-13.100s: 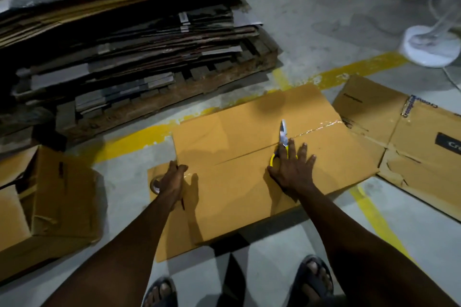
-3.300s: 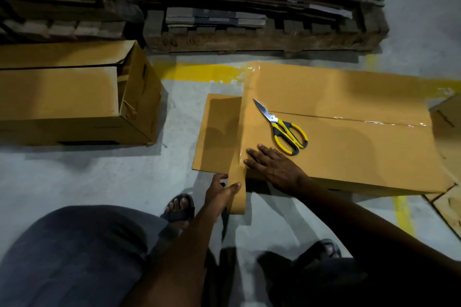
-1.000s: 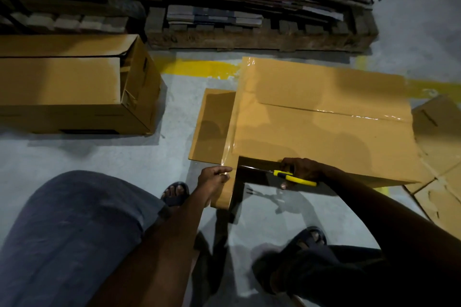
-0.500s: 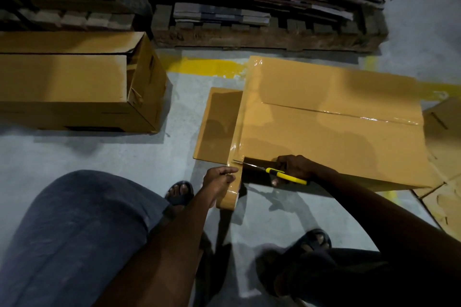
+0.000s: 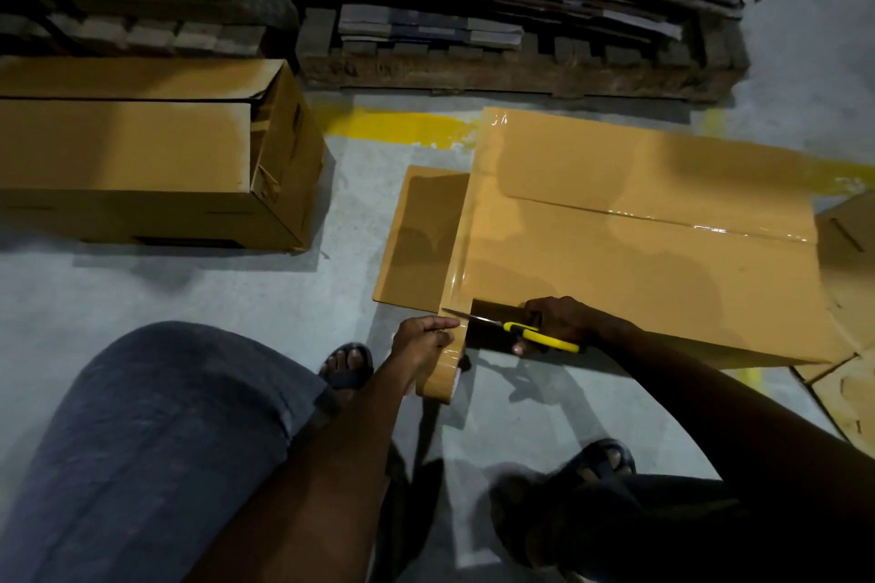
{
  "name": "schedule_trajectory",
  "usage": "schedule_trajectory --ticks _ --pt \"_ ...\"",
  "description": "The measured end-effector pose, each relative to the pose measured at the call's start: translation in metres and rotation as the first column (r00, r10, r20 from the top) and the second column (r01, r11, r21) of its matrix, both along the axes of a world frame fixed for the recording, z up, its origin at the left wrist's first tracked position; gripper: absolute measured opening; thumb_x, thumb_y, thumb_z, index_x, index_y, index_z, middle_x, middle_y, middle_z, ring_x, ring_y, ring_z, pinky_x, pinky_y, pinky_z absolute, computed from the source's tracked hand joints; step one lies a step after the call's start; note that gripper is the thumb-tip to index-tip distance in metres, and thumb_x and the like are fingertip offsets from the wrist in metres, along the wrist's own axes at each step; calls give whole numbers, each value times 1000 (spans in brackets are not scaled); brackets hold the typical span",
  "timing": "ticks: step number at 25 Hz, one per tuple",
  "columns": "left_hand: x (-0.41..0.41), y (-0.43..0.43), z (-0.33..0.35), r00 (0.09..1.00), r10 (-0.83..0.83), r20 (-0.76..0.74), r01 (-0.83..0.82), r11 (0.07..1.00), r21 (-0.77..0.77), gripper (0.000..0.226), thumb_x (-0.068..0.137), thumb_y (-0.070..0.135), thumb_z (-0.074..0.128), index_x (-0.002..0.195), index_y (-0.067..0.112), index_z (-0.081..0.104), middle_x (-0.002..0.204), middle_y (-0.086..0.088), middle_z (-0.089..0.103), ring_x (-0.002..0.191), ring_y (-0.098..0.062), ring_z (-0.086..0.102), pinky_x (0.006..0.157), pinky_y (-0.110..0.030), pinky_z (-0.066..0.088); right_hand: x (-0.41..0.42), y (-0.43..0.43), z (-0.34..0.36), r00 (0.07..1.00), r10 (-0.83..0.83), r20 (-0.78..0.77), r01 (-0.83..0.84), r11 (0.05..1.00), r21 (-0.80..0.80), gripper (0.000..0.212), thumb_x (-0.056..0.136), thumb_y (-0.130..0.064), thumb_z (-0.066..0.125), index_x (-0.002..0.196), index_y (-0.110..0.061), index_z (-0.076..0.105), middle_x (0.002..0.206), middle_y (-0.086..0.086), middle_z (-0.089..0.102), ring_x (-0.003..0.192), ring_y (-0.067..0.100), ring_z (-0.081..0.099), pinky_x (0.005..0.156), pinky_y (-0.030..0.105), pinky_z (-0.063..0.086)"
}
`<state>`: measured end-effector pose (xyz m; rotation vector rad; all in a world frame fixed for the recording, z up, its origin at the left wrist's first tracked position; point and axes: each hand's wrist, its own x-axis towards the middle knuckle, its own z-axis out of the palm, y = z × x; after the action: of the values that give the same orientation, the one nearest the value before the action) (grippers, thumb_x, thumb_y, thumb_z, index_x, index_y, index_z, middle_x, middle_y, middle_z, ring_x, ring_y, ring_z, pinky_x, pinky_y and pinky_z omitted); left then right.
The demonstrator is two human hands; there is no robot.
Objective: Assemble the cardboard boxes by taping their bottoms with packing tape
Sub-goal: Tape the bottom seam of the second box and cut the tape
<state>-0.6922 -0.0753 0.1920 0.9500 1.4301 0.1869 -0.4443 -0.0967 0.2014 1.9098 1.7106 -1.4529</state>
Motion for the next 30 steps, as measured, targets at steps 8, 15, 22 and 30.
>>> schedule_trajectory --ticks 8,15,22,30 --pt "-1 2 -2 1000 -15 -24 15 1000 15 29 89 5 61 114 17 70 119 3 58 98 -13 50 67 -19 38 -5 6 -7 1000 24 10 -24 1000 7 48 70 -56 82 100 -24 62 85 -5 68 85 16 62 73 29 48" --pt "-1 1 -11 998 -36 -59 38 999 20 26 86 0 64 107 14 73 117 1 65 97 -10 57 74 -13 43 2 5 -8 997 75 32 -76 997 21 43 62 -53 87 91 -32 63 85 -8 70 81 13 64 64 22 45" --pt "-7 5 1 957 -190 -218 208 976 63 20 87 4 61 91 19 75 97 8 65 97 -10 55 82 -21 39 13 -15 -1 979 145 143 -157 985 74 56 57 -64 85 87 -24 59 83 0 67 79 21 62 66 33 44" --pt "3 55 103 943 -249 -220 303 916 262 30 80 -7 54 71 19 66 78 3 66 86 -17 60 69 -22 47 36 -30 43 979 -69 194 -14 919 394 39 79 -59 69 102 -27 63 94 6 75 85 29 67 63 28 43"
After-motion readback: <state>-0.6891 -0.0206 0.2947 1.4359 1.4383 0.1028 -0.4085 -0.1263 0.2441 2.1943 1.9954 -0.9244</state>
